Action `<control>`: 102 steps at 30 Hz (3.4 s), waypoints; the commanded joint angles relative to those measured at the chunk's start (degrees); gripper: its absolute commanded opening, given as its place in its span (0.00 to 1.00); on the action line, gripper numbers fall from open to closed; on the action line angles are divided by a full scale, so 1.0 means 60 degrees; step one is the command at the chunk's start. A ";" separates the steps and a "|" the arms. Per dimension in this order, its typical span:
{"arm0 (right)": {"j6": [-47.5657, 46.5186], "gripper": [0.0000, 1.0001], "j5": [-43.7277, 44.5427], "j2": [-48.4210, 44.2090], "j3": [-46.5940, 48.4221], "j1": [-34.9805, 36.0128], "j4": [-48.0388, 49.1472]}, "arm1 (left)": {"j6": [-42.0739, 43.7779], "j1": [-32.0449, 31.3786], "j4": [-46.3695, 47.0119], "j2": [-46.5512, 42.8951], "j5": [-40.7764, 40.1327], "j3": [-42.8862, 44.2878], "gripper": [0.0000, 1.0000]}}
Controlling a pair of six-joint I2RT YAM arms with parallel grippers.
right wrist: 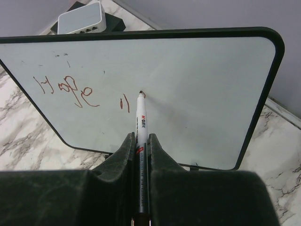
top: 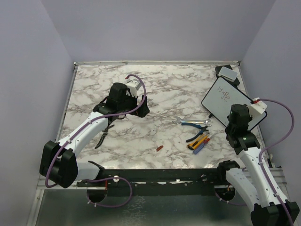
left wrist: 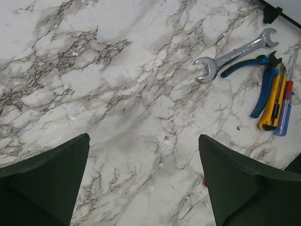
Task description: Write a sentence on the whiteboard
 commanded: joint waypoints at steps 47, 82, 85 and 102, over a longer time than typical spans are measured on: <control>0.0072 0.00 -0.1264 -0.1039 -0.0199 -0.0072 -0.0306 | 0.0099 -0.0091 0.0128 -0.0257 0.0150 -0.0100 0.99; -0.0356 0.00 -0.0441 0.0447 -0.0094 -0.0072 0.0865 | 0.0127 -0.0092 0.0117 -0.0123 0.0090 -0.0115 0.99; -0.0395 0.00 -0.0411 0.0491 -0.0101 -0.0073 0.0942 | 0.0136 -0.0080 0.0117 -0.0137 0.0093 -0.0115 0.99; -0.0431 0.00 -0.0447 0.0712 -0.0111 -0.0072 0.1066 | 0.0137 -0.0094 0.0118 -0.0196 0.0086 -0.0115 0.99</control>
